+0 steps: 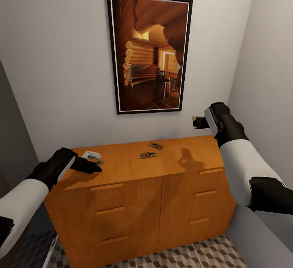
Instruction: Take the four mousetraps from the cabinet in the bathroom and place them on the bathroom floor. Make sure all four end up on the same floor surface, and ensure that at least two of them are either under or directly next to the same bathroom sink.
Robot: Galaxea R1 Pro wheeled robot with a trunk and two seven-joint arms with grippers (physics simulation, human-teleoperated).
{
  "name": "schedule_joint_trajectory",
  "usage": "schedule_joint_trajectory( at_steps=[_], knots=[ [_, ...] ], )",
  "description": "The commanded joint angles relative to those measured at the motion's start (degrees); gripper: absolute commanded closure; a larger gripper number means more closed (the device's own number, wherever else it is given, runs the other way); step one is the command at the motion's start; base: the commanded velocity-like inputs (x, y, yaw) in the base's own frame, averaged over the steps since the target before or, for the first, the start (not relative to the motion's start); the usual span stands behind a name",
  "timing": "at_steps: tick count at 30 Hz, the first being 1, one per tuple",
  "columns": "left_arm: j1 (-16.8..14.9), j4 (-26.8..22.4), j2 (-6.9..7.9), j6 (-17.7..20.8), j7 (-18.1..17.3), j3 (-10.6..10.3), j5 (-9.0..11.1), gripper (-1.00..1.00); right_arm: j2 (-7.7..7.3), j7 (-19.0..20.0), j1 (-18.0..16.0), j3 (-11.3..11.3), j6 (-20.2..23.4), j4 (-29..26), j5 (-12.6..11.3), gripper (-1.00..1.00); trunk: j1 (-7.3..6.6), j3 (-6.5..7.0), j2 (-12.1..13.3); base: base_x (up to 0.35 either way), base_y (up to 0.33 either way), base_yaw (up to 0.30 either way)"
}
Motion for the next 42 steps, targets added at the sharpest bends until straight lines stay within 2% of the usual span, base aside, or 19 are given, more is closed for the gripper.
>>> schedule_joint_trajectory(
  at_steps=[1, 6, 13, 22, 23, 42],
  knots=[
    [-0.1, 0.2, 0.10, 0.3, 0.2, -0.3, 0.5, -1.00, 0.02, -0.1, 0.0, -0.1, 0.2, 0.0, -0.1, 1.00, 0.00, -0.07, 0.0, 0.000, 0.000, 0.000],
    [-0.1, 1.2, 0.13, 0.3, 0.6, -0.3, 0.3, -1.00, 0.05, -0.1, 0.0, -0.1, 0.2, 0.0, -0.1, 1.00, 0.00, -0.07, 0.0, 0.000, 0.000, 0.000],
    [-0.1, 2.0, -0.06, 0.3, 0.7, -0.2, -2.4, -1.00, 0.06, -0.1, 0.0, -0.1, 0.2, 0.0, -0.1, 1.00, 0.00, -0.07, 0.0, 0.000, 0.000, 0.000],
    [-0.1, 3.0, -0.24, 0.3, 0.7, -0.2, -3.1, -1.00, 0.05, -0.1, 0.0, -0.1, 0.2, 0.0, -0.1, 1.00, 0.00, -0.07, 0.0, 0.000, 0.000, 0.000],
    [-0.1, 3.3, -0.27, 0.3, 0.7, -0.2, -3.1, 1.00, 0.06, -0.1, 0.0, -0.1, 0.2, 0.0, -0.1, 1.00, 0.00, -0.07, 0.0, 0.000, 0.000, 0.000],
    [-0.1, 4.1, -0.34, 0.3, 0.7, 0.0, -3.2, 1.00, 0.04, -0.1, 0.0, -0.1, 0.2, 0.0, -0.1, 1.00, 0.00, -0.07, 0.0, 0.000, 0.000, 0.000]
  ],
)
